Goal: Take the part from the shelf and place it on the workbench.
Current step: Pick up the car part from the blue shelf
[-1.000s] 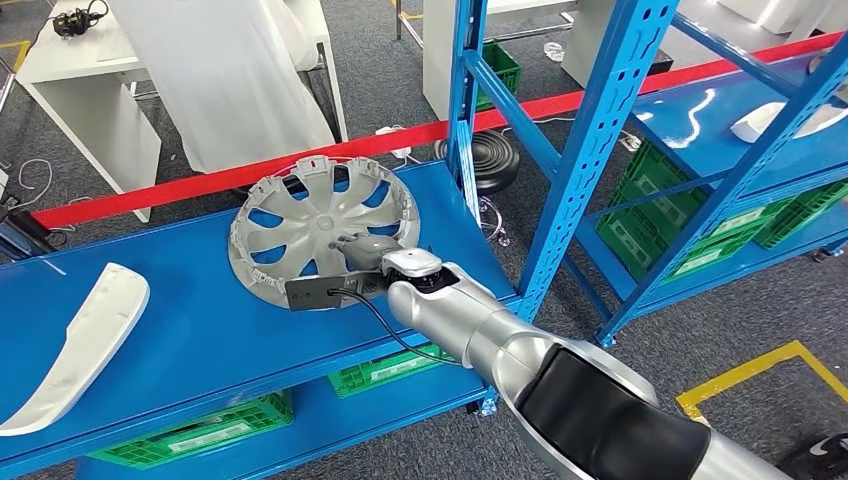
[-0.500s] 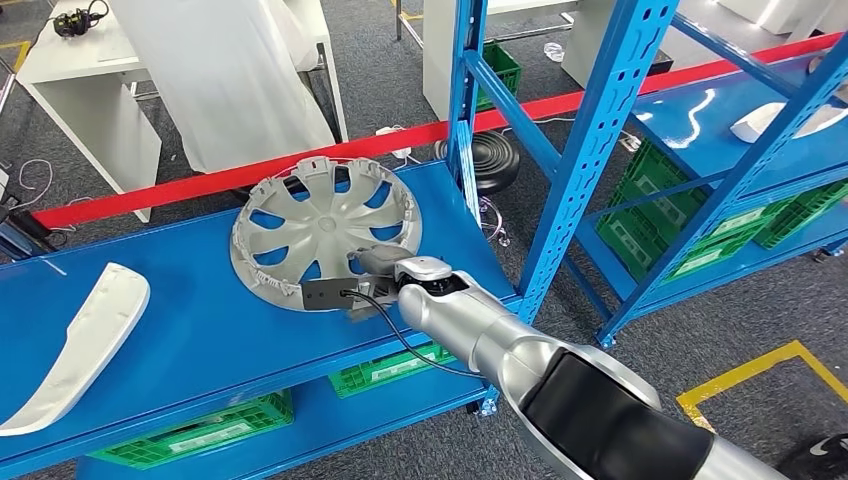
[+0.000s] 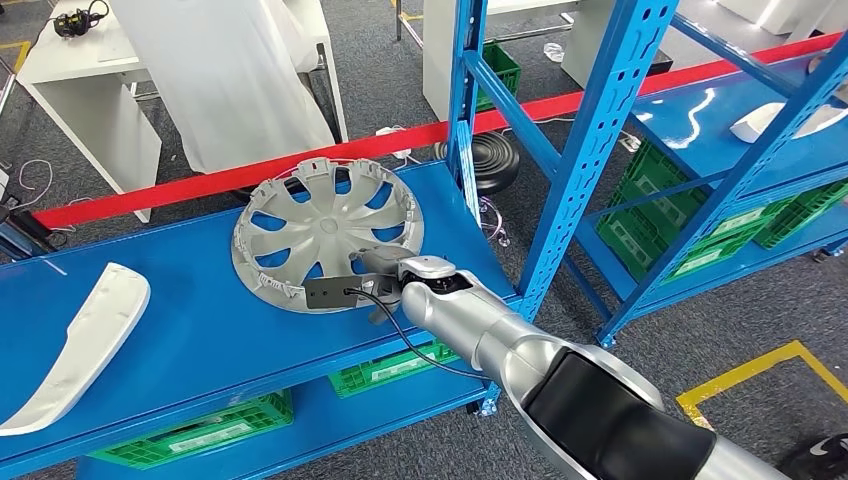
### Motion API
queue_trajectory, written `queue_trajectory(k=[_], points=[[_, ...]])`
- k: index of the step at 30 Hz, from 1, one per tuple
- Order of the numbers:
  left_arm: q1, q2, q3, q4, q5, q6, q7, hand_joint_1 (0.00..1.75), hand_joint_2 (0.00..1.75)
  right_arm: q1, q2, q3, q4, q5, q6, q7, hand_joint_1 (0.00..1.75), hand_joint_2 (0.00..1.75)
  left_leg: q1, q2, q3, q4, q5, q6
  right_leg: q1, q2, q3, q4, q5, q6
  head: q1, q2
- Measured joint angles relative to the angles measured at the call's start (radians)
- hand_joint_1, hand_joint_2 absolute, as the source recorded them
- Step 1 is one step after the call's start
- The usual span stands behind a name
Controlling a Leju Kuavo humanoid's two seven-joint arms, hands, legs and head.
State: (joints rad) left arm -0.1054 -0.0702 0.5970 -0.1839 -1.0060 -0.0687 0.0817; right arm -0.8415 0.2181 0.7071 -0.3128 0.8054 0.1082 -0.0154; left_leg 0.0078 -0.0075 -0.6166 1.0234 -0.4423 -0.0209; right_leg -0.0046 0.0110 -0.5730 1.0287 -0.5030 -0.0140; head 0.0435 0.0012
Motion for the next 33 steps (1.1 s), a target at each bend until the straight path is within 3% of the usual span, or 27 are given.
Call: queue_trajectory(k=[5,6,9,10,33], points=[[0.000,0.000,0.000,0.000,0.000,0.000,-0.002,0.00,0.00,0.000,-0.001,-0.001,0.000,-0.002,0.008,0.000,0.00,1.75,0.000,0.000,0.000,0.000,0.000,0.000,0.000,0.000,0.000,0.000,0.000,0.000,0.000,0.000],[0.000,0.000,0.001,0.000,0.000,0.000,-0.002,0.00,0.00,0.000,-0.001,-0.001,0.000,-0.003,0.011,0.000,0.16,1.75,0.000,0.000,0.000,0.000,0.000,0.000,0.000,0.000,0.000,0.000,0.000,0.000,0.000,0.000],[0.000,0.000,0.003,0.000,0.000,0.000,-0.004,0.00,0.00,0.000,-0.001,-0.003,0.000,-0.008,0.019,0.003,1.47,1.75,0.000,0.000,0.000,0.000,0.000,0.000,0.000,0.000,0.001,0.000,0.000,0.000,0.000,0.000],[0.000,0.000,0.004,0.000,0.000,0.000,-0.006,0.00,0.00,0.000,-0.001,-0.005,0.000,-0.011,0.023,0.006,1.75,1.75,0.000,0.000,0.001,0.000,0.000,0.000,0.000,0.000,0.001,0.000,0.000,0.000,0.000,0.000],[-0.004,0.000,0.025,0.000,0.009,0.000,-0.020,0.00,0.00,0.004,-0.001,-0.031,0.002,-0.033,0.038,0.013,1.75,1.75,0.000,0.000,0.002,0.000,0.000,0.000,0.000,0.000,0.002,0.000,0.000,0.000,0.000,0.000]])
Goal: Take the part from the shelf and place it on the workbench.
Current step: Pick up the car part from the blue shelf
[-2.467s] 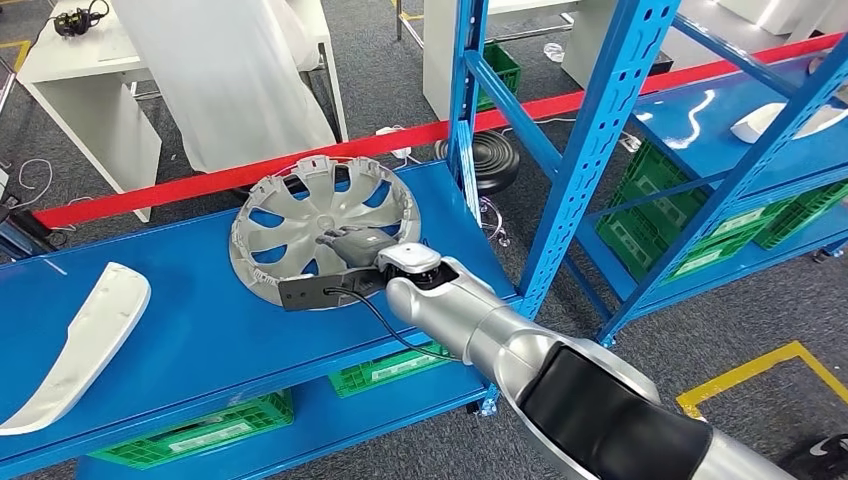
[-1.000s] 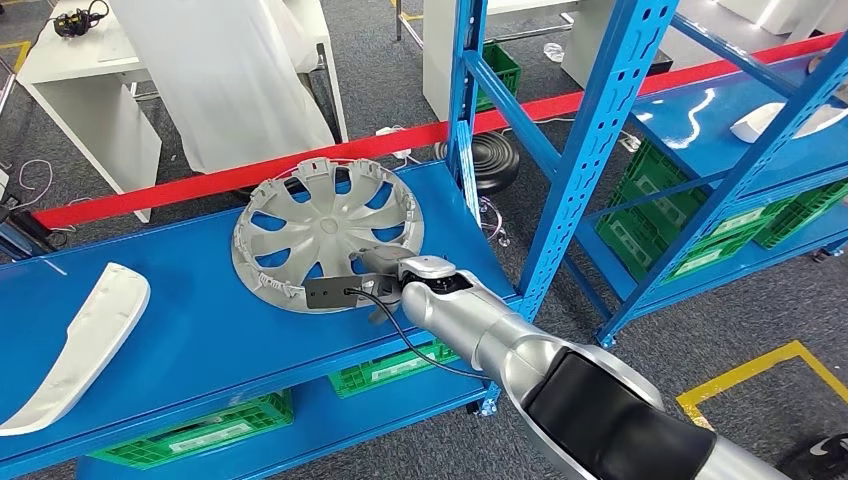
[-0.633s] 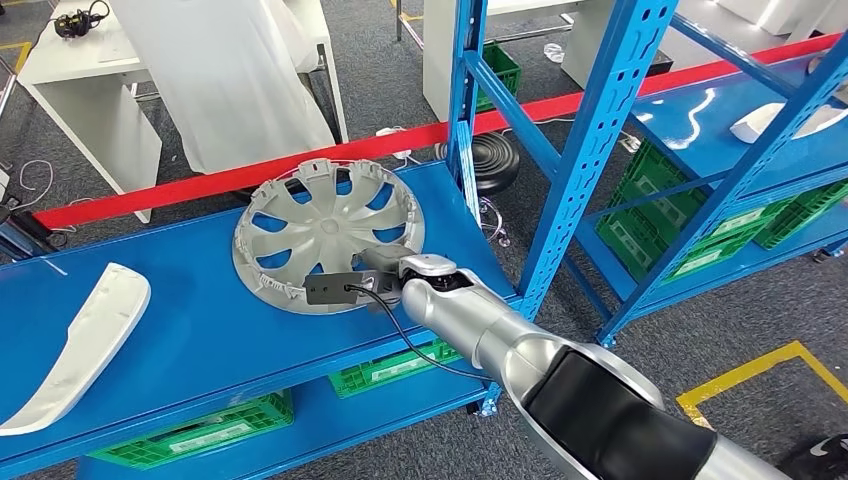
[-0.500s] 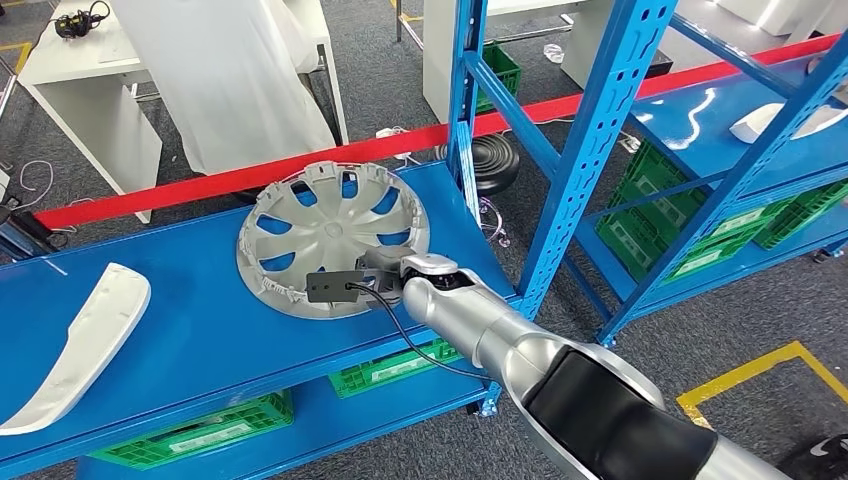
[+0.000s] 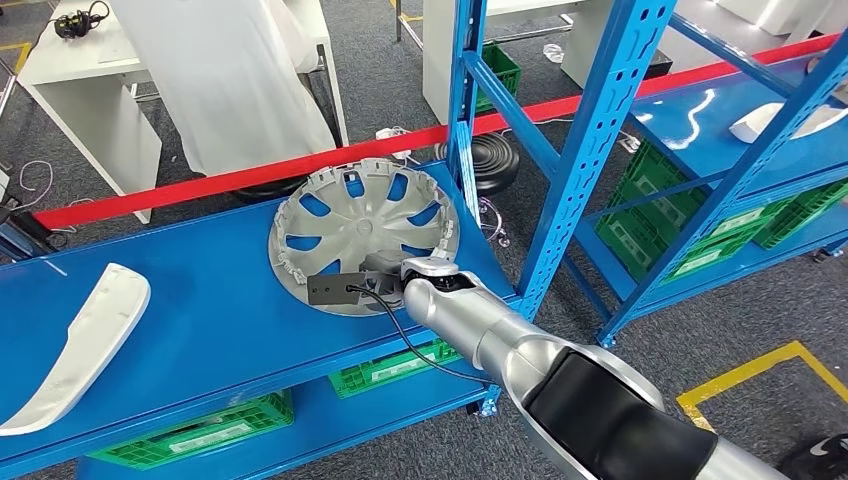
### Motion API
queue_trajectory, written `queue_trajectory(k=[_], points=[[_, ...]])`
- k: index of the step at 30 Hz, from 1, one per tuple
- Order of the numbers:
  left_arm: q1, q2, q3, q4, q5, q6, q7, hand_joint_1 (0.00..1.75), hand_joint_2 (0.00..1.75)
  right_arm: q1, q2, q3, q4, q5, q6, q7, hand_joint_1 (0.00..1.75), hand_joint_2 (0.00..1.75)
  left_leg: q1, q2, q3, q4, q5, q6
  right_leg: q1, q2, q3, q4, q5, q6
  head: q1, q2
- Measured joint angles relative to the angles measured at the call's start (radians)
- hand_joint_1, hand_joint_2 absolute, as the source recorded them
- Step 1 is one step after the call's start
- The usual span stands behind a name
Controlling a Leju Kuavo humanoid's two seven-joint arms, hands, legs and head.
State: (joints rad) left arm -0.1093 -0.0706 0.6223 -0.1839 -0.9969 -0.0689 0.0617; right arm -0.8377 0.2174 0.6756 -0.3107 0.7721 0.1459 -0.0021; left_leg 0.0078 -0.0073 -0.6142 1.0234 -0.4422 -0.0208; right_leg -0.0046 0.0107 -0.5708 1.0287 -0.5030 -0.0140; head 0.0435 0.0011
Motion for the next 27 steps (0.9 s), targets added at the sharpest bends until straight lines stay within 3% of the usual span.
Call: queue_trajectory(k=[19,27], points=[[-0.002,0.000,0.008,0.000,-0.002,0.001,-0.009,0.00,0.00,0.003,-0.006,-0.036,0.000,-0.041,-0.029,-0.060,1.75,1.75,0.000,0.000,0.000,0.000,0.000,0.000,0.000,0.000,0.000,0.000,0.000,0.000,0.000,0.000],[0.003,0.000,0.018,0.000,0.005,0.005,-0.019,0.00,0.00,-0.051,0.001,-0.069,-0.091,-0.120,-0.110,-0.219,1.75,1.75,0.000,0.001,-0.002,0.000,0.000,0.000,0.000,0.002,-0.002,0.001,0.001,0.000,0.000,0.000]])
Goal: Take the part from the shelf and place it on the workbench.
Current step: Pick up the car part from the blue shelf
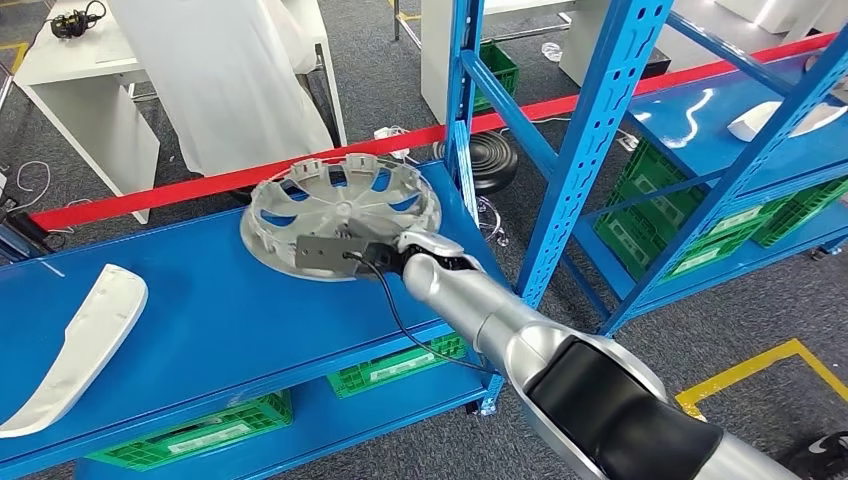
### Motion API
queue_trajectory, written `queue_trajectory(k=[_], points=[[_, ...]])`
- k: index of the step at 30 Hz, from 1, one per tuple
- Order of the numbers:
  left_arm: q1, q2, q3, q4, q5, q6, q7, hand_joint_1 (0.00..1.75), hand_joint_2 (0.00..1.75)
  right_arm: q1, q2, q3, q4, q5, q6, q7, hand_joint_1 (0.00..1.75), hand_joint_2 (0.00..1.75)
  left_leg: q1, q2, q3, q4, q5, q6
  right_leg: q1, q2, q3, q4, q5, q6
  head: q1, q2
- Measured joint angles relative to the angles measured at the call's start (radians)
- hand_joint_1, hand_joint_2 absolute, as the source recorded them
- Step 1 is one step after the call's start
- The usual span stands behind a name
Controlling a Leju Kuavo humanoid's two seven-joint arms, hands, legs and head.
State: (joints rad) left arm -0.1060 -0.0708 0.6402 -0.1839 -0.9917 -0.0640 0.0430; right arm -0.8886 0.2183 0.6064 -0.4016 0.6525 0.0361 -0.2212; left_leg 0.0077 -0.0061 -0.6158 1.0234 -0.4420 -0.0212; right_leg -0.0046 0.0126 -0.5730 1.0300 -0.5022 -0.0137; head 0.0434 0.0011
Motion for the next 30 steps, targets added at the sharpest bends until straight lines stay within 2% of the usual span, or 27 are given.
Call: queue_trajectory(k=[3,12,16,21,25,30], points=[[0.004,-0.001,0.007,0.000,0.005,0.004,-0.011,0.00,0.00,-0.016,-0.002,-0.014,-0.157,-0.054,0.010,-0.023,1.75,1.75,0.000,0.000,0.000,0.000,0.000,-0.001,0.000,0.000,-0.001,0.000,0.000,0.000,0.000,0.000],[0.012,-0.007,0.025,0.000,-0.001,0.016,-0.013,0.00,0.00,-0.009,-0.018,0.008,-0.673,-0.147,0.061,0.015,1.75,1.75,0.000,-0.001,-0.002,0.000,0.000,0.000,0.000,-0.001,-0.002,0.000,-0.002,-0.001,0.000,0.000],[0.011,-0.008,0.025,0.000,-0.011,0.014,-0.011,0.00,0.00,0.019,-0.039,0.034,-0.824,-0.143,0.049,0.021,1.75,1.75,0.000,-0.001,-0.002,0.000,0.000,0.000,0.000,-0.001,-0.002,0.000,-0.002,-0.001,0.000,0.000],[0.009,-0.008,0.025,0.000,-0.020,0.013,-0.011,0.00,0.00,0.048,-0.067,0.062,-0.936,-0.128,0.028,0.023,1.75,1.75,0.000,-0.001,-0.002,0.000,0.000,0.000,0.000,-0.001,-0.001,0.000,-0.001,0.000,0.000,0.000],[0.007,-0.009,0.025,0.000,-0.020,0.013,-0.012,0.00,1.75,0.057,-0.082,0.079,-0.991,-0.123,0.018,0.022,1.75,1.75,0.000,-0.001,-0.001,0.000,0.000,0.000,0.000,-0.001,-0.001,0.000,-0.001,0.000,0.000,0.000],[0.002,-0.010,0.026,0.000,-0.019,0.016,-0.016,0.00,1.75,0.080,-0.102,0.101,-1.050,-0.110,0.013,0.012,1.75,1.75,0.000,-0.001,-0.001,0.000,0.000,0.000,0.000,-0.001,-0.001,0.000,-0.001,0.000,0.000,0.000]])
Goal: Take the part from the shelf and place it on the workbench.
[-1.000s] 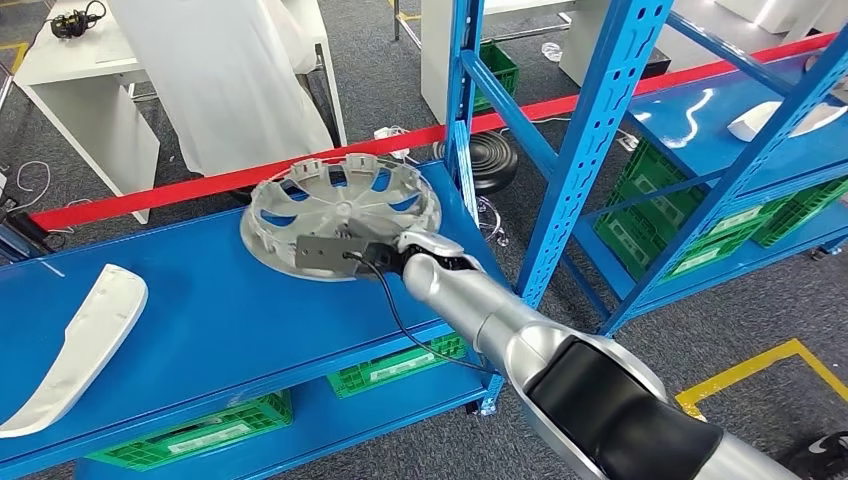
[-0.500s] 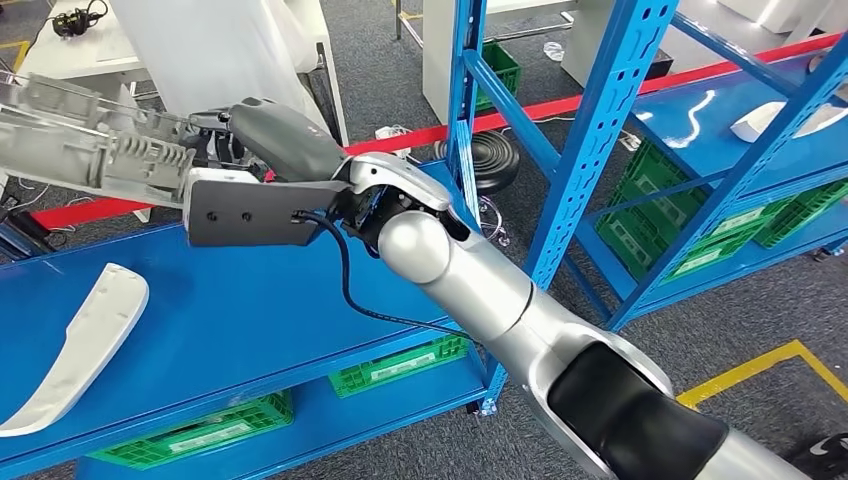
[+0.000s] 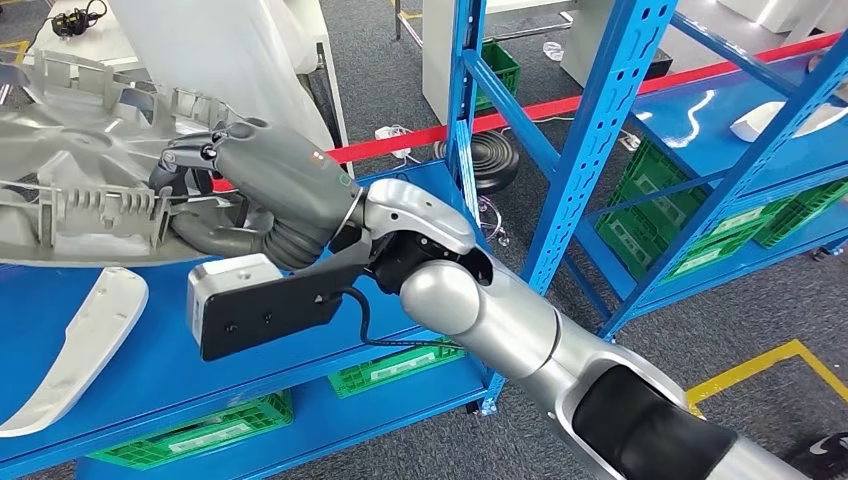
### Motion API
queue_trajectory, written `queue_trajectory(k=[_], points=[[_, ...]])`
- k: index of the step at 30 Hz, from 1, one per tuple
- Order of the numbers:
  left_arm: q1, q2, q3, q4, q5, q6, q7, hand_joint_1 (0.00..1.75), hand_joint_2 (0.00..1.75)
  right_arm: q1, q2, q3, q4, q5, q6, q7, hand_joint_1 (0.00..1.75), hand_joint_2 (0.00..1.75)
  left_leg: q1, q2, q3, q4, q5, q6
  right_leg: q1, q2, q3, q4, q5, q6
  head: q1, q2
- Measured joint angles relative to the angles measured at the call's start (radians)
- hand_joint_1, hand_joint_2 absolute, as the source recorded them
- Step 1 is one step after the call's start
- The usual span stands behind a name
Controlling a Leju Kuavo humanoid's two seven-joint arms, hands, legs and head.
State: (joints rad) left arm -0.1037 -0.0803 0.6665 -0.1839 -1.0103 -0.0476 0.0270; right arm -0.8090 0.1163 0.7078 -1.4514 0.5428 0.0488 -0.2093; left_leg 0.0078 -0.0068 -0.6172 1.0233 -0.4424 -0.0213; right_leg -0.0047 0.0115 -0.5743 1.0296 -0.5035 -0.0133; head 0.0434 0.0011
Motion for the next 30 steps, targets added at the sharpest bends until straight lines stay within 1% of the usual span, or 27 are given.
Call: queue_trajectory(k=[7,12,19,23,27,29,30], points=[[-0.003,-0.003,0.015,0.000,0.007,0.019,-0.012,0.00,1.75,0.025,-0.025,0.034,-0.056,0.006,-0.011,-0.006,1.75,1.75,0.000,0.000,0.000,0.000,0.000,0.000,0.000,0.000,0.000,0.000,0.000,0.000,0.000,0.000],[-0.003,-0.004,0.031,0.000,0.020,0.047,-0.043,0.00,1.75,0.028,-0.036,0.049,-0.063,0.015,-0.027,-0.005,1.75,1.75,0.000,0.000,0.000,0.000,0.000,0.000,0.000,0.000,0.000,0.000,0.000,0.000,0.000,0.000],[-0.003,-0.004,0.039,0.000,0.014,0.033,-0.029,0.00,1.75,0.035,-0.043,0.051,-0.062,0.047,-0.070,-0.002,1.75,1.75,0.000,0.000,0.000,0.000,0.000,0.000,0.000,0.000,0.000,0.000,0.000,0.000,0.000,0.000],[-0.004,-0.003,0.043,0.000,0.014,0.022,-0.025,0.00,1.75,0.035,-0.044,0.051,-0.062,0.062,-0.074,-0.001,1.75,1.75,-0.003,0.000,0.000,0.002,-0.002,0.003,-0.004,0.000,0.001,-0.001,0.000,0.002,0.000,0.000],[-0.006,-0.001,0.048,0.000,0.016,0.014,-0.018,0.00,1.75,0.035,-0.045,0.052,-0.060,0.090,-0.090,0.004,1.75,1.75,-0.006,0.000,-0.001,0.005,-0.005,0.008,-0.007,0.000,0.002,-0.001,-0.001,0.007,0.000,0.000],[-0.007,0.001,0.049,0.000,0.017,0.014,-0.017,0.00,1.75,0.035,-0.044,0.052,-0.059,0.098,-0.095,0.007,1.75,1.75,-0.009,0.000,0.000,0.006,-0.006,0.013,-0.010,0.000,0.003,-0.003,0.001,0.013,0.000,0.000],[-0.007,0.001,0.050,0.000,0.017,0.013,-0.017,0.00,1.75,0.035,-0.044,0.052,-0.059,0.101,-0.097,0.008,1.75,1.75,-0.006,0.000,0.001,0.002,-0.002,0.017,-0.010,0.000,0.004,-0.003,0.000,0.017,0.000,0.000]])
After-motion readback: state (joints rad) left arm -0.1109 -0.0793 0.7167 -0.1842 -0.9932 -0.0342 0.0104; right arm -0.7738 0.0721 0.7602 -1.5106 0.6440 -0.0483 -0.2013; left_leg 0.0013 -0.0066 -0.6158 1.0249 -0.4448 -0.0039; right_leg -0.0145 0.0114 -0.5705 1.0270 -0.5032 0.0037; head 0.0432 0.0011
